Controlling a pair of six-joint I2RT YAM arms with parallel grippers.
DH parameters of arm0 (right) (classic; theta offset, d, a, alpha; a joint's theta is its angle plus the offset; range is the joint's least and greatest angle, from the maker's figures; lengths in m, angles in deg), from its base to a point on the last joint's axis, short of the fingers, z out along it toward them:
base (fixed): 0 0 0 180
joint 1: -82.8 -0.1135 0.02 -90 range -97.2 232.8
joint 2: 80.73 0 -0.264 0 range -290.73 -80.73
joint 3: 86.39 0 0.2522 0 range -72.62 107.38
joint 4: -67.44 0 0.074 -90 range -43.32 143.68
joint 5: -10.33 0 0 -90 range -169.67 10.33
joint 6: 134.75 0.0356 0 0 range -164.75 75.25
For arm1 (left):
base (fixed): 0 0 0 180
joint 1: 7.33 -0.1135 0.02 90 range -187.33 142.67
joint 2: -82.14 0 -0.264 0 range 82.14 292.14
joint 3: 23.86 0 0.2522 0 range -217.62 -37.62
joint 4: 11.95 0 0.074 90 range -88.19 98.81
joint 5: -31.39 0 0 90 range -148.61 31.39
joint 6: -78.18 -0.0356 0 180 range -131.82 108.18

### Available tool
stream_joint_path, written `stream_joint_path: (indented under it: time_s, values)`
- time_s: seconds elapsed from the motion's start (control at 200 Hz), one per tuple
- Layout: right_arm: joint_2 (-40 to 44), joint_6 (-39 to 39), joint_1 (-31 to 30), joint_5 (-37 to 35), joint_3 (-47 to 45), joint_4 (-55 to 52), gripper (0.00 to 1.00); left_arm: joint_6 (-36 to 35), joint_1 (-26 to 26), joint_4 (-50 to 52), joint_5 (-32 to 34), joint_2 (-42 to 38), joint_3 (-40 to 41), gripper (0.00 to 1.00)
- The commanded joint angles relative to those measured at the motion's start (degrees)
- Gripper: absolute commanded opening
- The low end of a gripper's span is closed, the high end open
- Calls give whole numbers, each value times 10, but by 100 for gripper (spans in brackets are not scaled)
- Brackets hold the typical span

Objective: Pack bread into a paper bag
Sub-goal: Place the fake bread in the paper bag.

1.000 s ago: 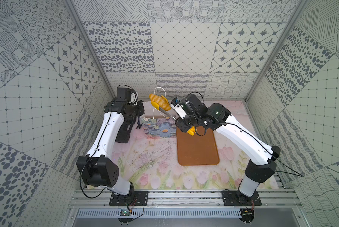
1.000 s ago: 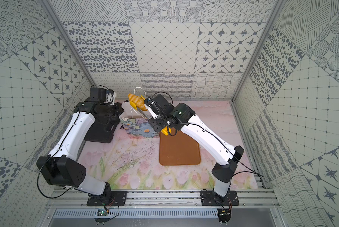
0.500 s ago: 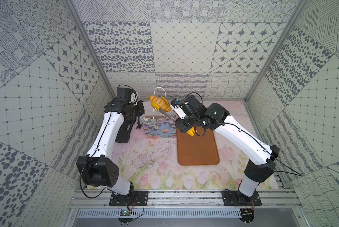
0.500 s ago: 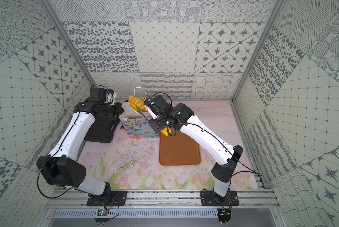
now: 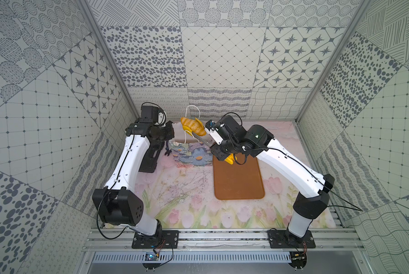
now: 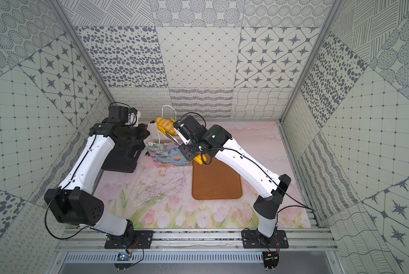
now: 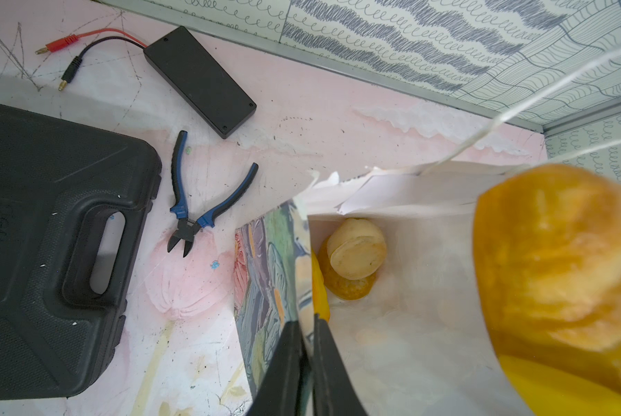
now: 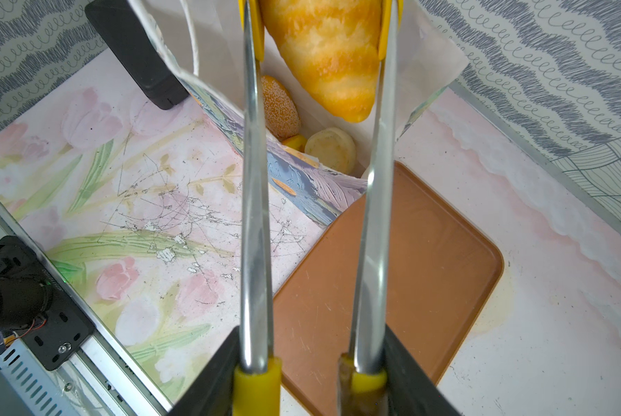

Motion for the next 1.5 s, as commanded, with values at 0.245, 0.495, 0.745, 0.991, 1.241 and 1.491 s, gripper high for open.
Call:
stream_joint_path:
  time_s: [0.245,0.495,0.745,0.991,1.241,1.491]
  values:
    - [-7,-3,0,-20,15,24,58,-12,2,-4,-3,6,-2,13]
    - [-8,-3,0,-20,20,25,57,-13,1,-4,0,6,-3,13]
    - [11,-6,3,-39,15,34,57,-12,0,-6,0,9,-3,13]
    - [44,-9,8,-48,-3,44,57,-12,0,-5,-2,11,-6,13]
    - [72,-9,8,-66,-22,53,57,-12,1,-4,-4,12,-8,14]
    - [93,-7,13,-86,-36,49,57,-12,1,-4,-1,11,-9,15]
